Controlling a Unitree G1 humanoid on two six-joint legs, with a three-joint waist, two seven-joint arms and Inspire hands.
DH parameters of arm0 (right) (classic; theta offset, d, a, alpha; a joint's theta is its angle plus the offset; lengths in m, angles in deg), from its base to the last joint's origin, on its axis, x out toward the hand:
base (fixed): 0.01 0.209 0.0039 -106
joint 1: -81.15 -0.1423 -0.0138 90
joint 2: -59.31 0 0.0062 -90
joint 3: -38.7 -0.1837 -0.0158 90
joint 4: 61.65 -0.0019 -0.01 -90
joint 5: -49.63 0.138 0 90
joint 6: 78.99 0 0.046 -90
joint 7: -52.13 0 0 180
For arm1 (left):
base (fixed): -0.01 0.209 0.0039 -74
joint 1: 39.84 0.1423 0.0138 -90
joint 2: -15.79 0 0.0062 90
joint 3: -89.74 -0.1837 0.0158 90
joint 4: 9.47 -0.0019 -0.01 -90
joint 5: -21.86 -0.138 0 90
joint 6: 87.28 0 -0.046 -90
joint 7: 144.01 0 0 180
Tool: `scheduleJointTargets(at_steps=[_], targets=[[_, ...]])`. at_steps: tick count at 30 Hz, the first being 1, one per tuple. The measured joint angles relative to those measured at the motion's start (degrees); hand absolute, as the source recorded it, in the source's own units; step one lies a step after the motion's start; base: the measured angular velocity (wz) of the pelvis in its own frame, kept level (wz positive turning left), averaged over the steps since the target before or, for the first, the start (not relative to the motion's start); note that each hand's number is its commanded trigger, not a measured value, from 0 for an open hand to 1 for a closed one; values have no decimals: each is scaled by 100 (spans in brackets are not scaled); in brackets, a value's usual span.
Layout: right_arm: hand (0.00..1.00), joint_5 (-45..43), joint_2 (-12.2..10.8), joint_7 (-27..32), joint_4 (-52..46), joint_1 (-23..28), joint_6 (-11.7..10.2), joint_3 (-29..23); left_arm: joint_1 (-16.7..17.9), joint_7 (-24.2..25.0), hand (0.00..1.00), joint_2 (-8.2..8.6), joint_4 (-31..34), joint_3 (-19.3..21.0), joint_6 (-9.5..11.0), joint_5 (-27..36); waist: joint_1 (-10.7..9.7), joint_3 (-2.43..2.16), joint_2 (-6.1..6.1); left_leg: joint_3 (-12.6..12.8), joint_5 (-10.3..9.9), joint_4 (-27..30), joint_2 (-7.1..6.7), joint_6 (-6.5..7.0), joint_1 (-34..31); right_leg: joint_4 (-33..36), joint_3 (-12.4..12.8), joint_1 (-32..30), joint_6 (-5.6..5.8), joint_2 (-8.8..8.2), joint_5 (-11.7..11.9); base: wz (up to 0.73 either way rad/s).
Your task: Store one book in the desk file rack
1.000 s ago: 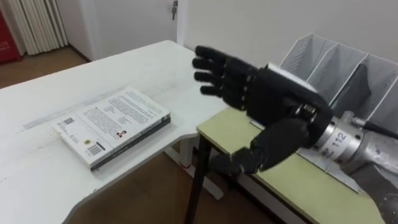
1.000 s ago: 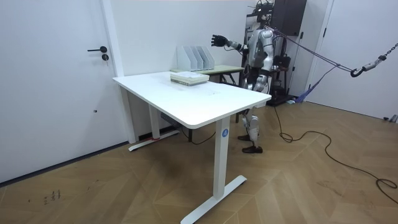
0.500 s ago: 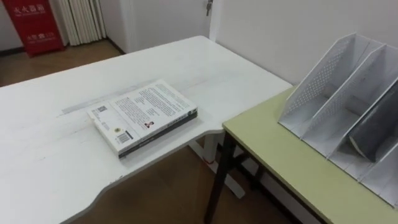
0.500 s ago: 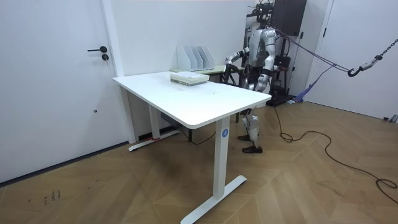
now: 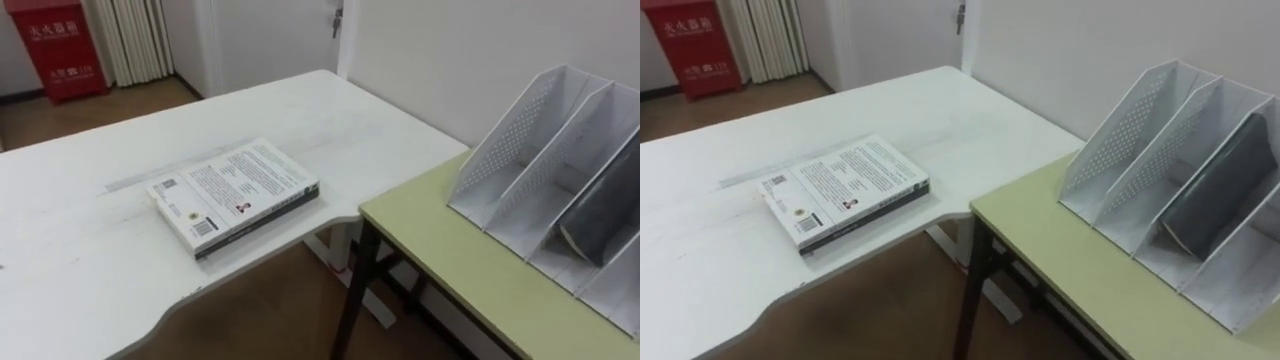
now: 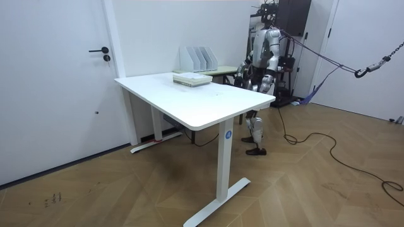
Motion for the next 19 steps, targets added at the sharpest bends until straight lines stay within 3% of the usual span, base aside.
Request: scheduleJointTargets(at_steps=[3,7,11,13,16,19], targets=[[0,-258,-45,1001,614,129,-50,-48,96,-208,0,103,0,34,1,7,-180,-11,110,9,3,-15,-32,7,110,-79,-47,116,42,-33,-28,16],[0,-911,-419,1834,1187,530,151,-18,161,-578,0,220,-2,67,13,4,-233,-27,196,38,2,-92,-25,8,173,-59,-3,157,43,-30,-81,-3],[0,-894,-792,2270,1388,768,214,-100,242,-873,0,316,-2,148,28,-23,-394,-24,243,37,3,-110,-30,8,263,-10,55,174,33,-37,-123,-13],[0,-757,-990,2523,1457,844,220,-256,282,-1027,0,378,-3,294,39,-177,-437,0,231,142,1,-167,-35,6,407,30,72,207,45,-54,-198,-9],[0,-559,-1195,2691,1537,841,292,-315,358,-1165,0,393,5,470,45,-417,-535,-4,170,178,-6,-237,-29,10,470,40,75,243,57,-45,-235,7],[0,-413,-1256,2828,1561,851,362,-320,374,-1314,0,437,14,559,-2,-502,-551,-6,167,181,-8,-275,-30,13,510,33,79,266,57,-41,-224,-1]])
